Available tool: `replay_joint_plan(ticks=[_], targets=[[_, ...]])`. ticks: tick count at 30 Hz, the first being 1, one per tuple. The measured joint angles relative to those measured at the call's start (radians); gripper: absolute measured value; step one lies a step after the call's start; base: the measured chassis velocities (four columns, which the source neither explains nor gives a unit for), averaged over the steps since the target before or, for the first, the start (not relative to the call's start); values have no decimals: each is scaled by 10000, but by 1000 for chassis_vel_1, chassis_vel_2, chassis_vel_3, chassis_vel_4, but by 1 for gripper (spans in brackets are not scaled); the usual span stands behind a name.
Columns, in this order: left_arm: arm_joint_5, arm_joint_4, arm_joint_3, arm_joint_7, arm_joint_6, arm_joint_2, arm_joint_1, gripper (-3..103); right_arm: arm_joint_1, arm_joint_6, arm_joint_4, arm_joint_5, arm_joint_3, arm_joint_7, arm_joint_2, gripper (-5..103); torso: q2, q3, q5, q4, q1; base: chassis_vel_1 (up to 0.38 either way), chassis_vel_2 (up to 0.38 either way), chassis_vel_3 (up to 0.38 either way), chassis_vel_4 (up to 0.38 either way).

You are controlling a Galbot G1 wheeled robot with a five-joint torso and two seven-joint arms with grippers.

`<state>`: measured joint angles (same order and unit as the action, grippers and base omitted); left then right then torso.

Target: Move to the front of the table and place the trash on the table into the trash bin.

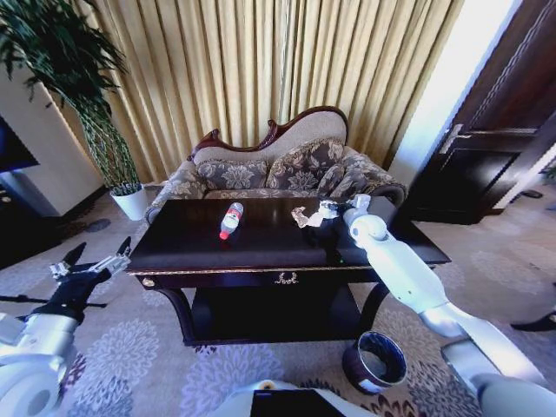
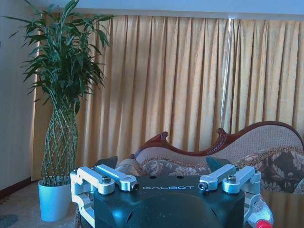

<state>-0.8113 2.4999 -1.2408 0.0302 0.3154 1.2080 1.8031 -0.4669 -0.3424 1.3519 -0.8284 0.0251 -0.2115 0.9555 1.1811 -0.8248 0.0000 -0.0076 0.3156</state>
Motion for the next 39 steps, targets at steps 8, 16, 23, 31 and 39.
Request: replay_joint_plan(ticks=[8,16,23,31,39], targets=[[-24,0,-31,0,-173,47,11,100,6,11,-711,680,-40,236,104,100,-1,0,0,1,1,0,0,0,0],[-84,0,-21,32,-189,71,-23,100,-24,196,-1083,985,-58,284,175,95,0,0,0,1,0,0,0,0,0],[-83,0,4,46,-174,73,-47,100,-9,270,-1091,989,-99,285,197,68,0,0,0,2,0,0,0,0,0],[-76,0,9,55,-163,44,-62,100,-69,286,-1082,1001,-11,290,213,47,0,0,0,2,0,0,0,0,0],[-53,0,65,58,-139,83,-67,100,-233,293,-925,1011,140,294,123,20,0,0,0,1,0,0,0,0,0]])
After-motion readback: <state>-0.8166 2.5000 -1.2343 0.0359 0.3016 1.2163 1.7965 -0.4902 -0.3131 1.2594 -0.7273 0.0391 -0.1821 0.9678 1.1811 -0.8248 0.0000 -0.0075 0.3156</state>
